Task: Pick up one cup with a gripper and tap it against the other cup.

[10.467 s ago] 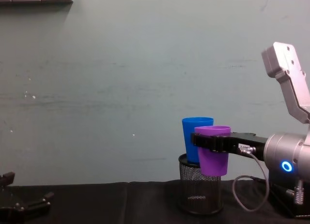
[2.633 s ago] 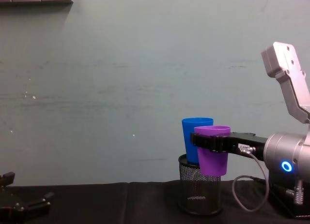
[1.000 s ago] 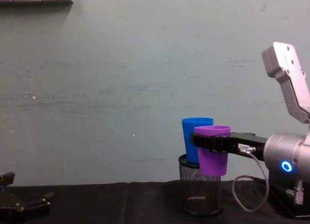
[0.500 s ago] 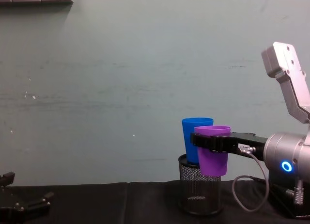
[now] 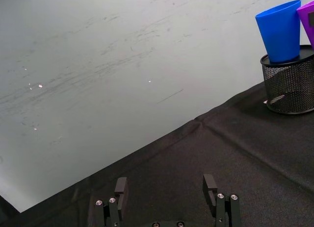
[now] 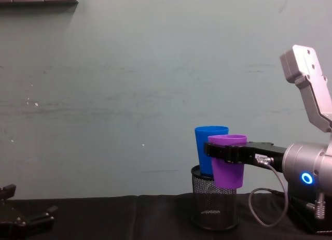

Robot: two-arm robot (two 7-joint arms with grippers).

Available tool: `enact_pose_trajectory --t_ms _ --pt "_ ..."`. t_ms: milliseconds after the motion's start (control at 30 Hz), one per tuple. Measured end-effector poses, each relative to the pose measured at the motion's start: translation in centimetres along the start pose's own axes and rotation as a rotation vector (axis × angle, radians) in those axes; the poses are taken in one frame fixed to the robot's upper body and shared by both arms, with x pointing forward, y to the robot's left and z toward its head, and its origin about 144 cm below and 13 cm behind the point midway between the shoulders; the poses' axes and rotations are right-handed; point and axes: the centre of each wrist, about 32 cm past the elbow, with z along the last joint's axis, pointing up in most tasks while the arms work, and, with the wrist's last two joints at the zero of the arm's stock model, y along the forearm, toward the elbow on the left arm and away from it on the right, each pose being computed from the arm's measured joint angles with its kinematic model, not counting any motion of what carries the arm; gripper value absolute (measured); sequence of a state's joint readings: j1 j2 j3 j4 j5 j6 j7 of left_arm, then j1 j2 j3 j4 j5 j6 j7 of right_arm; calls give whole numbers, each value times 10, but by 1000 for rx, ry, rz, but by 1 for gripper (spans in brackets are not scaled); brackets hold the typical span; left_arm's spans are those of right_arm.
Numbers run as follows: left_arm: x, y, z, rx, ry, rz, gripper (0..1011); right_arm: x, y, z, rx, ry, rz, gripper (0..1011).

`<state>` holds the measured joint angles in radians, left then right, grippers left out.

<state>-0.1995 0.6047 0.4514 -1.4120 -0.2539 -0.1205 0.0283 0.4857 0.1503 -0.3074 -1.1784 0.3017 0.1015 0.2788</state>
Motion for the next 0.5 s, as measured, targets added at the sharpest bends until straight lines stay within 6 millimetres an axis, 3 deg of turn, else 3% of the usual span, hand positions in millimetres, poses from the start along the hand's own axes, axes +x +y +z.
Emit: enact_pose_trajectory --t_ms 500 --pt "0 0 0 0 0 0 1000 0 0 0 0 0 0 729"
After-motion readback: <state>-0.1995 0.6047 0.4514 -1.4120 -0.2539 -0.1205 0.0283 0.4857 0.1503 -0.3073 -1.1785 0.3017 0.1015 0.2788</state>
